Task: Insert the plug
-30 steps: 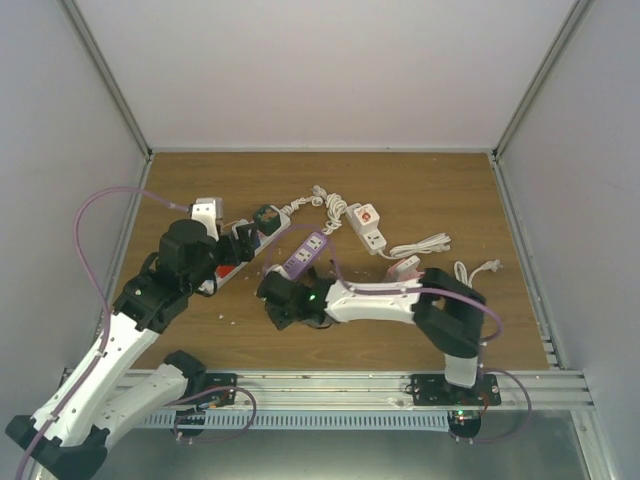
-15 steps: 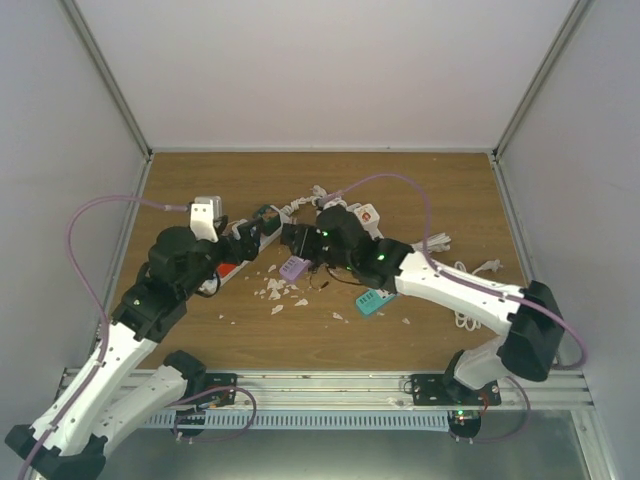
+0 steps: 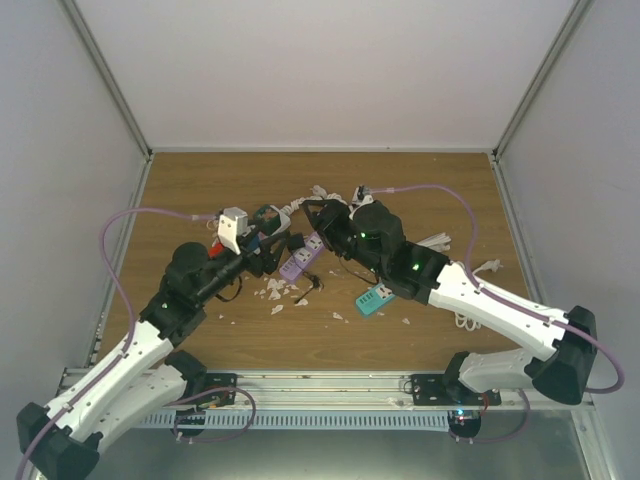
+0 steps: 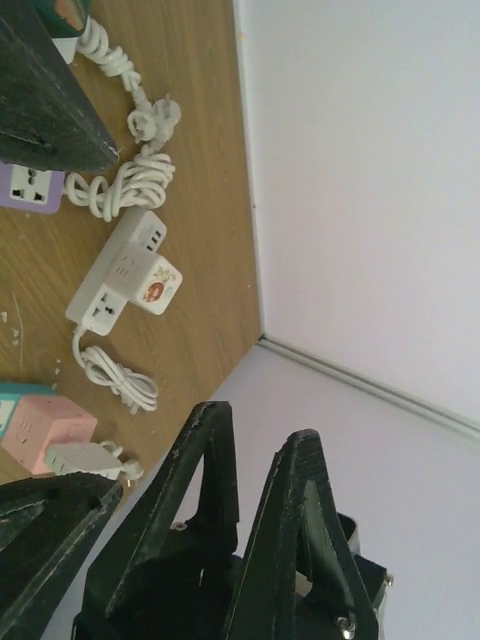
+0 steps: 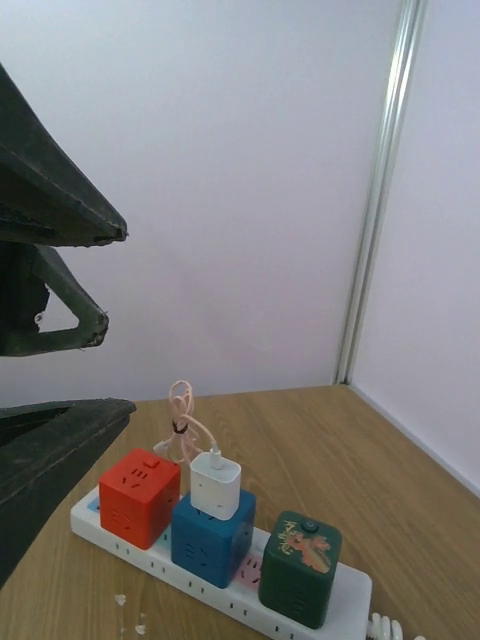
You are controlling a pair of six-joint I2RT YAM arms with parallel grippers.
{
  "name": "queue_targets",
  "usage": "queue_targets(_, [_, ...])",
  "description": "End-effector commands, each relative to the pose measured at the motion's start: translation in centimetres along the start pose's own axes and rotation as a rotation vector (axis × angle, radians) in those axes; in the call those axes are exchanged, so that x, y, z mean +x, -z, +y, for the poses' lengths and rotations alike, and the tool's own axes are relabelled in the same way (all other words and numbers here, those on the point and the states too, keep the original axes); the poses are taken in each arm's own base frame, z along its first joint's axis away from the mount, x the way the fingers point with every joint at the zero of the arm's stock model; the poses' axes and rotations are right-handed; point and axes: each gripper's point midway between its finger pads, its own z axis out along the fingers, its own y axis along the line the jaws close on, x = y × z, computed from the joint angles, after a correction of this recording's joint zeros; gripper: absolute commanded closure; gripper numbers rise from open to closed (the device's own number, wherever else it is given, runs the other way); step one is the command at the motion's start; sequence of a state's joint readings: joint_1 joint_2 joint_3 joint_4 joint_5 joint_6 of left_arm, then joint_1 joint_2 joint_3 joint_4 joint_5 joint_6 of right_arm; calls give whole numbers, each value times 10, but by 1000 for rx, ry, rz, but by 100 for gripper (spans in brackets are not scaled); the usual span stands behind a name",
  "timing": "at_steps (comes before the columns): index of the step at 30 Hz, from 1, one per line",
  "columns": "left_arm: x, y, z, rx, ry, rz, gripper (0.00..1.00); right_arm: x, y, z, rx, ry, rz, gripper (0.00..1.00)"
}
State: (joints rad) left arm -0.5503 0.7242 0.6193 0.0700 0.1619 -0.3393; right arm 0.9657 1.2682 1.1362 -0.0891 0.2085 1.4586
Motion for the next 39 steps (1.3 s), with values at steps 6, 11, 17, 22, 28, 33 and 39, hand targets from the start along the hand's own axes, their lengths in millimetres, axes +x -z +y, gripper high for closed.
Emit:
queue_targets(6, [22,-15,38,-235,96,117,22,-12,-13,-62,256,287,-88,46])
queue_targets(11, [57,-12,60,-342,160,213,26,9,-39,-118,411,562,55,32])
queue_targets(17, [63,4,91,-504,213,230,27,29,-75,-143,443,923,262,30])
queue_targets(22, [57,18,111,-582,261,203,29,32,-108,-165,484,1041,354,34])
queue_targets(28, [55,26,122,-591,295,187,30,29,-147,-200,548,1122,451,29])
queue_targets(33, [56,25,122,-567,303,197,30,22,-166,-224,600,1158,481,27])
queue_targets(39, [64,22,124,-555,306,221,31,24,-180,-255,610,1149,566,25])
